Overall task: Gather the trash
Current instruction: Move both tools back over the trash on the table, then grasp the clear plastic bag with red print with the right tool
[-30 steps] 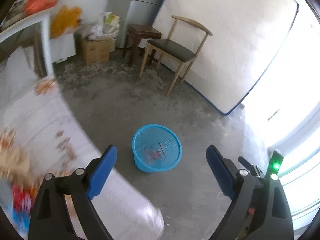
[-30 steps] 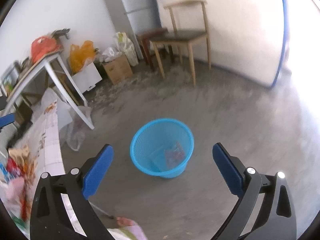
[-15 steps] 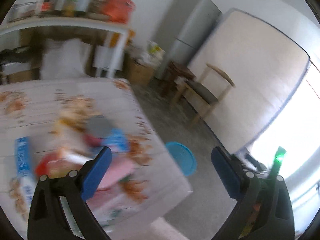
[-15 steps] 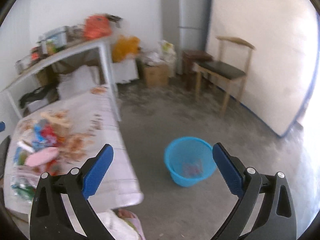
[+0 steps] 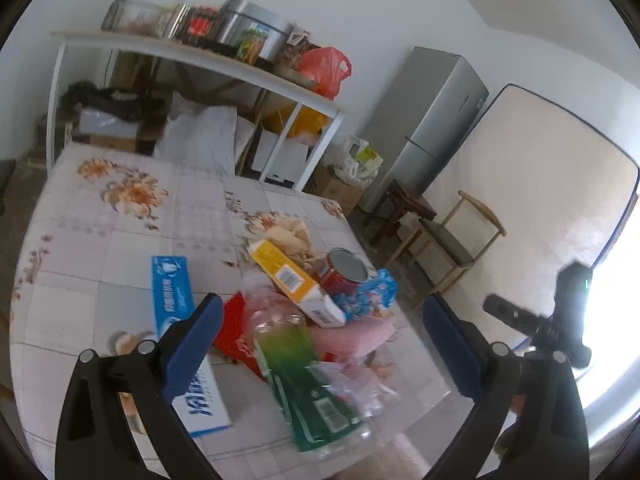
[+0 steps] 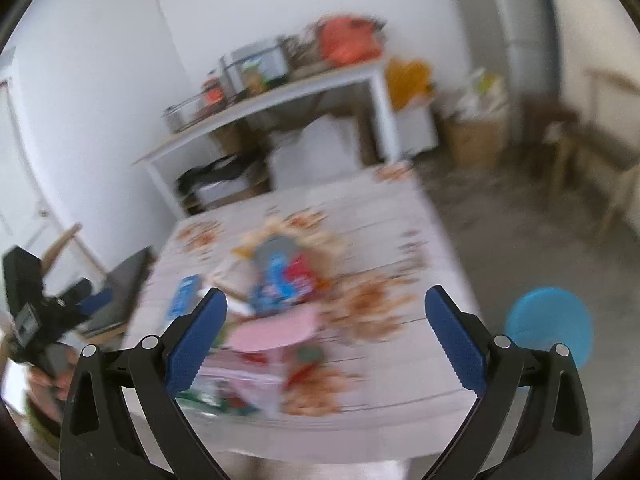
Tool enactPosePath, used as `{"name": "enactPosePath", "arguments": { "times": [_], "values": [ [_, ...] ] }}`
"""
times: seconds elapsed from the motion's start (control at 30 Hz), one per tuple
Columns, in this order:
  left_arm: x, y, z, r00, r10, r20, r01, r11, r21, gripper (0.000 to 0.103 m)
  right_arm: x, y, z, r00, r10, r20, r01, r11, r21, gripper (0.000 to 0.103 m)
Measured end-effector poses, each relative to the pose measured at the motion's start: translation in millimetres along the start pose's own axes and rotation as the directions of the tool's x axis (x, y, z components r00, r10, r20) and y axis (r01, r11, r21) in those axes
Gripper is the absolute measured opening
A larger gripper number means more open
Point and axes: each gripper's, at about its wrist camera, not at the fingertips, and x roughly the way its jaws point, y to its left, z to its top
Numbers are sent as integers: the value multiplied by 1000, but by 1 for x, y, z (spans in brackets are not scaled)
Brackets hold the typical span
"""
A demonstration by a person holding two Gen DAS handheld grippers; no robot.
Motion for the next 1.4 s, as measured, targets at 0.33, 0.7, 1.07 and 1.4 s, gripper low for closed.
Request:
{"name": "enactPosePath", "arguments": {
  "times": [0.33,0.7,1.07,1.4],
  "values": [
    [35,-16,-15,999,-11,-50,20,983,182,97,96,5,13,964,190,-186,-154,969,194,81],
    [81,-51,-42,961,-88,-262,184,910,371,97,131,1,16,933,257,-252,-193,948,253,65],
    [113,-62,-61,910,33,-414,182,864,470,81,139,-16,15,924,293,-247,-214,929,303,50],
    [113,-68,-62,902,31,-431,199,854,480,77,127,-28,13,931,296,-215,-217,920,325,49]
  ]
}}
